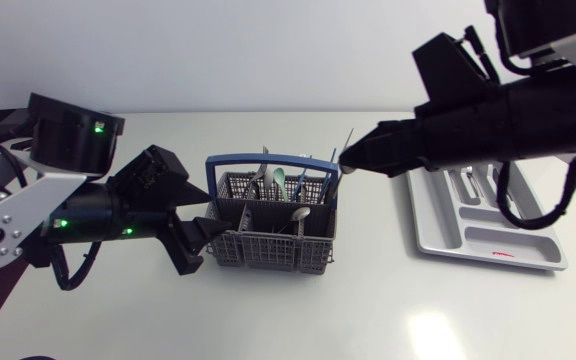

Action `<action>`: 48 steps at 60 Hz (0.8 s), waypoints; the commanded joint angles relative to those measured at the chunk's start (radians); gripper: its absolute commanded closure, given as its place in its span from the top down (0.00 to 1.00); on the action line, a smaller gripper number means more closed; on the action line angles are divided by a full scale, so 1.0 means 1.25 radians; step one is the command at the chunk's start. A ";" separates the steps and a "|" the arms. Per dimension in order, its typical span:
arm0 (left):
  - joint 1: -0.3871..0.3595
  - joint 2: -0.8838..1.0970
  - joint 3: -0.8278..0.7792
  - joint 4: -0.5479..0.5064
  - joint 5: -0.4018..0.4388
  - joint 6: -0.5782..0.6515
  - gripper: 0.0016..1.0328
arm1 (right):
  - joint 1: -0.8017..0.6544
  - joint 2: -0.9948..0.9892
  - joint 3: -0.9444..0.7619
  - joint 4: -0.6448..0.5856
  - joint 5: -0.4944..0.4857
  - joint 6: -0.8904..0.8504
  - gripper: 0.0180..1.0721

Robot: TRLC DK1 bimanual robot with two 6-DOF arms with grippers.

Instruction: Unload the cutlery basket into the drawer organizer.

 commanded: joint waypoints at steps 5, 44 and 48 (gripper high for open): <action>-0.069 0.054 0.072 -0.033 -0.048 -0.043 0.71 | -0.112 -0.062 -0.054 -0.060 -0.021 -0.054 0.10; -0.222 0.233 0.237 -0.116 -0.220 -0.103 0.71 | -0.623 -0.099 -0.255 -0.058 0.095 -0.397 0.11; -0.224 0.240 0.242 -0.116 -0.226 -0.103 0.71 | -0.642 -0.093 -0.281 -0.018 0.125 -0.407 0.11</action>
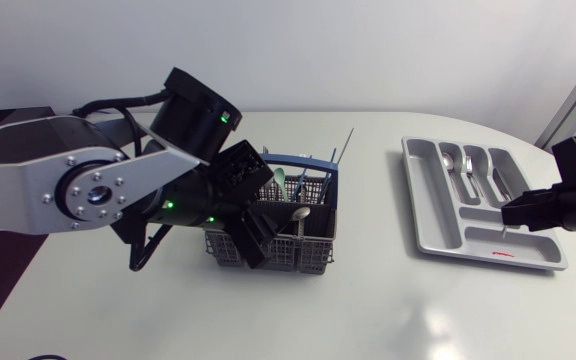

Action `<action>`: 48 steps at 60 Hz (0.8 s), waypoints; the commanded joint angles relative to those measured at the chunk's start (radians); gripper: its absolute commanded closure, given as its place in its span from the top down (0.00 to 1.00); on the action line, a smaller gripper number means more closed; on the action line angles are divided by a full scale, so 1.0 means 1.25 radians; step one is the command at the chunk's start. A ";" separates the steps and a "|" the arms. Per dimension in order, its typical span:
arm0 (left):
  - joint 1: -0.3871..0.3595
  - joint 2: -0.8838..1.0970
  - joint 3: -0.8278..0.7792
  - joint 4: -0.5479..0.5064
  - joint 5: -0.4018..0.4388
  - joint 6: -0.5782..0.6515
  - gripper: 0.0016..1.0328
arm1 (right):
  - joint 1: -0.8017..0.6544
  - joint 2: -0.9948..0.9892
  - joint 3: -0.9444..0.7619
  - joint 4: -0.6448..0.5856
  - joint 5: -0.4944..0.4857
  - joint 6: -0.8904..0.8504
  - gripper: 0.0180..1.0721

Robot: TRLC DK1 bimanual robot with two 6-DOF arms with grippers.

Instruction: Unload the cutlery basket into the drawer organizer.

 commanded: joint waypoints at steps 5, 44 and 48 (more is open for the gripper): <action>-0.014 0.026 0.034 -0.007 -0.012 -0.017 0.71 | -0.048 0.030 -0.065 0.075 0.060 -0.048 0.11; -0.053 0.082 0.078 -0.020 -0.046 -0.029 0.71 | -0.157 0.332 -0.128 0.403 0.127 -0.070 0.35; -0.057 0.093 0.084 -0.018 -0.054 -0.035 0.71 | -0.151 0.337 -0.132 0.412 0.134 -0.069 0.50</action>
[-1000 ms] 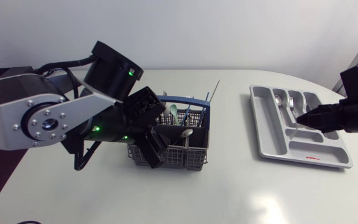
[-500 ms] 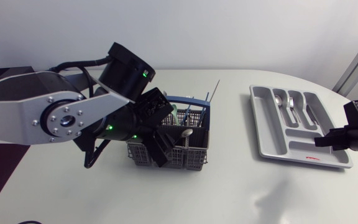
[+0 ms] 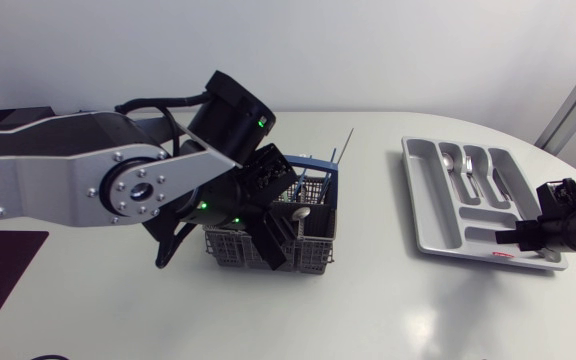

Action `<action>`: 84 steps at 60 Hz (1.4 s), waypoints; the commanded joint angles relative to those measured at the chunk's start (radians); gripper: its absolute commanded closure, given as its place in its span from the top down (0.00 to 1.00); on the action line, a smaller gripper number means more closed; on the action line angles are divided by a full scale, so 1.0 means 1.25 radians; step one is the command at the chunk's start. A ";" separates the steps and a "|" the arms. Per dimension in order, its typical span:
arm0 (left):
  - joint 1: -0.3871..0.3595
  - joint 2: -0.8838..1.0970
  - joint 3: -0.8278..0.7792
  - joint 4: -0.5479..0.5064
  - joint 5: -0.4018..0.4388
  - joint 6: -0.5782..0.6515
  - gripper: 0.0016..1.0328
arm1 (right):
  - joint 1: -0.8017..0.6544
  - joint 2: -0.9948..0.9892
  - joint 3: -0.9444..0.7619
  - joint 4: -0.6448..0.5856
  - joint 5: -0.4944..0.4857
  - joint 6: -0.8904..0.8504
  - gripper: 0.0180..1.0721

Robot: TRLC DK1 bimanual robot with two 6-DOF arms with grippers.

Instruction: Unload the cutlery basket into the drawer organizer.

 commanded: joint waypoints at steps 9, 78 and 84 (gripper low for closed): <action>-0.030 0.036 0.029 -0.005 -0.060 -0.043 0.71 | 0.013 0.010 -0.035 0.015 0.012 0.012 0.71; -0.167 0.314 0.204 -0.035 -0.397 -0.157 0.33 | 0.107 -0.073 -0.104 0.011 0.078 0.087 0.80; -0.167 0.327 0.212 -0.037 -0.425 -0.161 0.27 | 0.107 -0.073 -0.104 0.013 0.078 0.087 0.80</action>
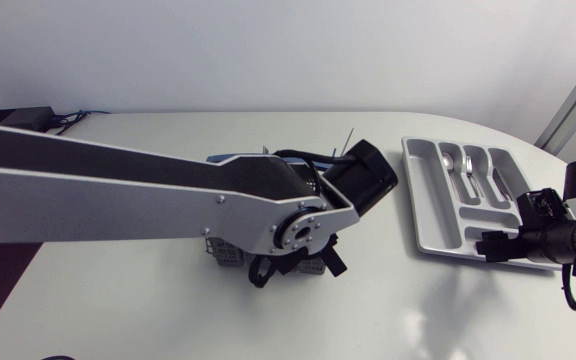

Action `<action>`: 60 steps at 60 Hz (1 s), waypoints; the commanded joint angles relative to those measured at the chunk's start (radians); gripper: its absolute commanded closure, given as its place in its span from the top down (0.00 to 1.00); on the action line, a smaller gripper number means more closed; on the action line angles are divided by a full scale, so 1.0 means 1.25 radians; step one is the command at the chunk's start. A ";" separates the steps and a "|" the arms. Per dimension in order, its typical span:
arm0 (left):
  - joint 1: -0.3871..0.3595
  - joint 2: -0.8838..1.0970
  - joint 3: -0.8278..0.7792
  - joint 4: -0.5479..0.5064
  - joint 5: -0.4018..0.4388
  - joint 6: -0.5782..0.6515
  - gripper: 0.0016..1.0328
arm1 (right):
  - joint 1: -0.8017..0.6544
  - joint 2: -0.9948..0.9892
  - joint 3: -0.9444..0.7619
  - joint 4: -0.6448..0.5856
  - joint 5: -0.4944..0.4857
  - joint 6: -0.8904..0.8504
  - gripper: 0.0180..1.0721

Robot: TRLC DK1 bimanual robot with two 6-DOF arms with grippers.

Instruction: Unload the cutlery basket into the drawer organizer.

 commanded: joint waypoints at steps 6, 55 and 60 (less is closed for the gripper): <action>-0.005 0.048 0.034 -0.031 -0.046 -0.028 0.23 | 0.007 -0.003 -0.023 0.001 0.006 0.017 0.80; 0.017 0.091 0.044 -0.036 -0.091 -0.049 0.03 | 0.008 -0.038 -0.035 0.004 0.010 0.004 0.83; 0.017 0.087 0.036 -0.031 -0.090 -0.049 0.03 | 0.009 -0.049 -0.040 0.006 0.010 0.001 0.87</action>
